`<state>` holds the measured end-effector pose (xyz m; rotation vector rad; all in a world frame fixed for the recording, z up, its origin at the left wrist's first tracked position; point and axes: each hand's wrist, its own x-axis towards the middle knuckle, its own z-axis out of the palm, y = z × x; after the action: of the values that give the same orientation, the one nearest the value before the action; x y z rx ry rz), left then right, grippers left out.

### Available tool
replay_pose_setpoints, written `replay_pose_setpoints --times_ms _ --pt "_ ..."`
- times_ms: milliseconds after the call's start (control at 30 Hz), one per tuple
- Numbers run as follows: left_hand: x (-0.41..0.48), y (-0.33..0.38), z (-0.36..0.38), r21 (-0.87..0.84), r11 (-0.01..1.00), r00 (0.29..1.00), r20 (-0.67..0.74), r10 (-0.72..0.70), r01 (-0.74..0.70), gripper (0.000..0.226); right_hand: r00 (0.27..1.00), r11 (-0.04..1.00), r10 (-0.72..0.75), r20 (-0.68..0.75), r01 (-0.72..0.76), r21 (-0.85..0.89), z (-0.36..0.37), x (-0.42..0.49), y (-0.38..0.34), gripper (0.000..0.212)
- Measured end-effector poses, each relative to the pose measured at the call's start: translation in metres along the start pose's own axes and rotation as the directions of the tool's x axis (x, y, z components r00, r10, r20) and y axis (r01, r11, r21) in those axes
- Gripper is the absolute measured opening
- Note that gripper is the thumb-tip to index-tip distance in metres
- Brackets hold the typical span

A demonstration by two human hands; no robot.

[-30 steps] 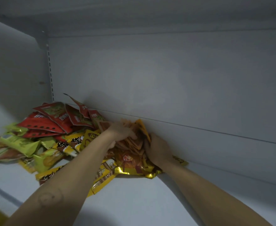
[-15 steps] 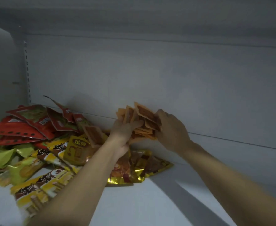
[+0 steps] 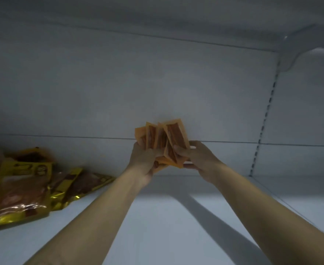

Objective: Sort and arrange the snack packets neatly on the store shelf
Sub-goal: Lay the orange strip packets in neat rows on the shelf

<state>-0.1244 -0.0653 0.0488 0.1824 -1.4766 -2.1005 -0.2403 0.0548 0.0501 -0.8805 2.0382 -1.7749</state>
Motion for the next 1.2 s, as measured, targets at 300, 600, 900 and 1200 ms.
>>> replay_pose_setpoints --times_ms 300,600,900,1200 --pt "-0.015 -0.077 0.047 0.125 0.992 0.999 0.039 0.027 -0.032 0.066 0.998 0.988 0.060 -0.020 -0.057 0.145 -0.077 -0.026 0.067 0.028" --pt "-0.014 -0.083 0.022 0.301 0.952 0.984 0.176 -0.007 -0.047 0.083 0.988 0.983 -0.126 -0.085 0.136 0.123 -0.066 -0.021 0.102 0.037" --pt "-0.002 -0.084 0.019 0.376 0.924 0.968 0.247 -0.032 -0.065 0.057 0.992 0.980 -0.092 0.085 0.105 -0.171 -0.055 -0.013 0.104 0.032" --pt "-0.003 -0.089 0.014 0.388 0.915 0.964 0.186 -0.192 0.107 0.046 0.977 0.987 -0.162 0.137 0.161 0.021 -0.057 -0.028 0.100 0.020"
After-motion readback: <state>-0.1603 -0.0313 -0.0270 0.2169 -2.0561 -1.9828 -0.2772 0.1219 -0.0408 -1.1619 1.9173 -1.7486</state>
